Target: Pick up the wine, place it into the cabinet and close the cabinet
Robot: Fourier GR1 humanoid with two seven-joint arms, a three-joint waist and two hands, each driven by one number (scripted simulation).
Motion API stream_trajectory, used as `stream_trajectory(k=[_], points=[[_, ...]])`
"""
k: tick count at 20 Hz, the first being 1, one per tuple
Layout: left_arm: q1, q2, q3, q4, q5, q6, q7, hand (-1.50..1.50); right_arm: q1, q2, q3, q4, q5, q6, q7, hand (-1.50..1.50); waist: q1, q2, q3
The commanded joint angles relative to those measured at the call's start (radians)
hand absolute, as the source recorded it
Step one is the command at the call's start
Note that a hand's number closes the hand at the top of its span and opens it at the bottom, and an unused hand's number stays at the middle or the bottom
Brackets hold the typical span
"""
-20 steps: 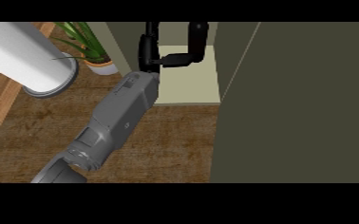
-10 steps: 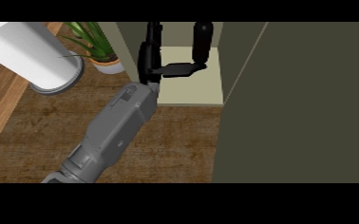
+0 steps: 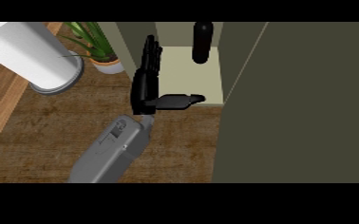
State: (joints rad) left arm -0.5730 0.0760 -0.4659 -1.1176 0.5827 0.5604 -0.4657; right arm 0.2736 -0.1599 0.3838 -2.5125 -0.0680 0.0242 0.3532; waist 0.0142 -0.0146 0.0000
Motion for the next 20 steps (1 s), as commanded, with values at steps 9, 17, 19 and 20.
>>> stream_trajectory(k=[9, 17, 19, 20], points=[[0.381, 0.072, -0.182, -0.481, -0.11, 0.116, 0.045, -1.5, 0.02, -0.052, 0.009, -0.223, 0.007, -0.023, 0.13, -1.5, -0.011, 0.006, 0.0], [0.519, 0.152, -0.194, -0.629, -0.145, 0.129, 0.03, -1.5, 0.009, -0.178, 0.12, -0.202, -0.083, 0.154, 0.157, 1.5, -0.012, 0.005, 0.0], [0.657, 0.194, -0.219, -0.65, -0.15, 0.091, -0.062, -1.5, 0.04, -0.182, 0.158, -0.141, -0.125, 0.185, 0.13, 1.5, -0.002, 0.006, 0.0], [0.629, 0.208, -0.185, -0.679, -0.132, 0.072, -0.043, -1.5, 0.012, -0.177, 0.198, -0.187, -0.101, 0.179, 0.172, 1.5, -0.006, 0.007, -0.001]])
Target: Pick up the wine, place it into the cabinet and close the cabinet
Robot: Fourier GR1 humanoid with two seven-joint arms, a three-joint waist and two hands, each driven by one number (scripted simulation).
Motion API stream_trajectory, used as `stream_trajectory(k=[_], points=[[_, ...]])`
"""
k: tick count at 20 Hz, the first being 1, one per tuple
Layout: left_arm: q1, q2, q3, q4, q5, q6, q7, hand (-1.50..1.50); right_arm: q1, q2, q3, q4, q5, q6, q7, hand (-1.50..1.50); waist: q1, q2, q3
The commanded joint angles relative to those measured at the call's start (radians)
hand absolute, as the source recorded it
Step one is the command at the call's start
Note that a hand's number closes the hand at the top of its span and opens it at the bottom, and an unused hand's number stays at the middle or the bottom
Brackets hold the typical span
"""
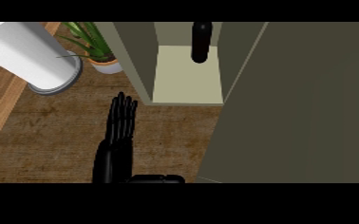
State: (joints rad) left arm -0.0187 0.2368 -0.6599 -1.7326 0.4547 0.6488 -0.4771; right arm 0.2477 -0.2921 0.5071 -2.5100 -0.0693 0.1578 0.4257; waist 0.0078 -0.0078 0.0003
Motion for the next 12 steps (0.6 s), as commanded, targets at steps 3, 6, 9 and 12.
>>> stream_trajectory(k=[3, 6, 9, 12], points=[[0.147, 0.101, 0.031, -0.124, 0.023, -0.052, -0.032, -1.5, 0.012, 0.011, 0.226, -0.169, 0.004, 0.024, 0.097, 1.5, -0.003, -0.001, -0.002], [0.216, 0.164, 0.033, -0.185, 0.008, -0.053, -0.037, -1.5, -0.043, 0.013, 0.251, -0.202, -0.002, 0.018, 0.17, 1.5, 0.004, -0.001, -0.003], [0.283, 0.222, 0.11, -0.241, 0.081, -0.136, -0.07, -1.5, -0.116, 0.07, 0.306, -0.146, 0.06, -0.012, 0.19, 1.5, 0.009, -0.002, -0.005], [0.302, 0.246, 0.192, -0.21, 0.118, -0.184, -0.109, -1.5, -0.19, 0.147, 0.355, -0.091, 0.079, -0.059, 0.25, 1.5, 0.009, -0.001, -0.006]])
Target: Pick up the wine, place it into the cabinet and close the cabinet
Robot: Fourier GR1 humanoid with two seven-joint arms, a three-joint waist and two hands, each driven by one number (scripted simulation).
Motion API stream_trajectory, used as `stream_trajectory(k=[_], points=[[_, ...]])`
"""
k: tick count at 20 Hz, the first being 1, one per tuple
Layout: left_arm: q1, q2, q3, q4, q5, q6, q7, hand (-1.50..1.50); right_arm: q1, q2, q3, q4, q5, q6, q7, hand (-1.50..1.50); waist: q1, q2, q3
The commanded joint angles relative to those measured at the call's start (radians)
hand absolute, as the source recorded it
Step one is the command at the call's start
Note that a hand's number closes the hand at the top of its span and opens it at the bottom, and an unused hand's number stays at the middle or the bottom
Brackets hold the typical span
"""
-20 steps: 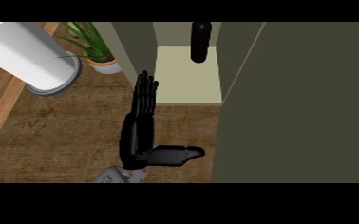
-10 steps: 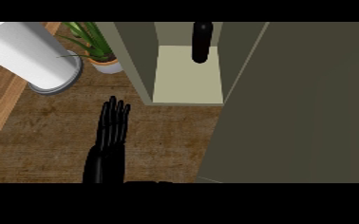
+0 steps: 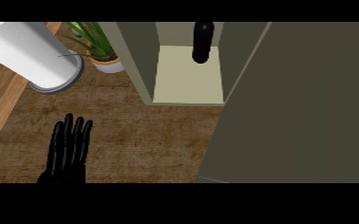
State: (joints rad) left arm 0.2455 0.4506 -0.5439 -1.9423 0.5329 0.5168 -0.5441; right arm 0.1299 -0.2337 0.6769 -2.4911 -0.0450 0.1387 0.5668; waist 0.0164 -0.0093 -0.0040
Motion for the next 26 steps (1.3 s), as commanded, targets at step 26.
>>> stream_trajectory(k=[26], points=[[0.271, 0.279, 0.432, -0.105, 0.32, -0.439, -0.046, -1.5, -0.966, 0.231, 0.038, 0.562, -0.167, -0.581, 0.166, 1.5, 0.076, 0.013, -0.001]])
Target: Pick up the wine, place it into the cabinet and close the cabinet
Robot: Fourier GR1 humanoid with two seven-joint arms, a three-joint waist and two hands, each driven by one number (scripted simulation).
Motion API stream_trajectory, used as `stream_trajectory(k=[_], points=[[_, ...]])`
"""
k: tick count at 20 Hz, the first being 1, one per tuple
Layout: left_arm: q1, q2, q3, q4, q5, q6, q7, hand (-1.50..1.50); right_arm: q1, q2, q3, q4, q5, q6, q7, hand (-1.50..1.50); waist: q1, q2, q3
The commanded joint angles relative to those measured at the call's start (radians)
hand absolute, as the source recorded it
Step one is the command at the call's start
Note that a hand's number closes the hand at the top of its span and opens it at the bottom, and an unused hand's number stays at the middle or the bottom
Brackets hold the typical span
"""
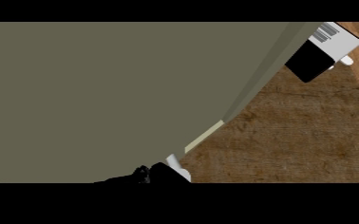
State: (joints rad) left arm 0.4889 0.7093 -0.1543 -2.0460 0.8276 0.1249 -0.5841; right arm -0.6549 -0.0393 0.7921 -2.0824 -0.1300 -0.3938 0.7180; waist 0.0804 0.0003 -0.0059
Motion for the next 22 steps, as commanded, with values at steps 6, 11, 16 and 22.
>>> stream_trajectory(k=[6, 11, 16, 22], points=[[-0.009, 0.062, 0.138, 0.0, 0.109, -0.087, 0.045, -1.5, -0.455, 0.039, -0.142, 0.472, -0.222, -0.079, -0.119, 1.5, 0.024, 0.01, 0.002], [-0.026, 0.099, 0.197, 0.031, 0.17, -0.142, 0.092, -1.5, -0.64, 0.039, -0.229, 0.717, -0.362, -0.018, -0.189, 1.5, 0.024, 0.016, 0.002], [-0.028, 0.063, 0.182, 0.061, 0.128, -0.16, 0.043, -1.5, -0.593, 0.039, -0.238, 0.78, -0.665, 0.302, -0.126, 1.5, 0.031, 0.028, 0.002], [-0.017, 0.096, 0.269, 0.036, 0.191, -0.154, 0.116, -1.5, -0.696, 0.039, -0.356, 1.086, -0.76, 0.41, -0.217, 1.5, -0.006, 0.013, 0.004]])
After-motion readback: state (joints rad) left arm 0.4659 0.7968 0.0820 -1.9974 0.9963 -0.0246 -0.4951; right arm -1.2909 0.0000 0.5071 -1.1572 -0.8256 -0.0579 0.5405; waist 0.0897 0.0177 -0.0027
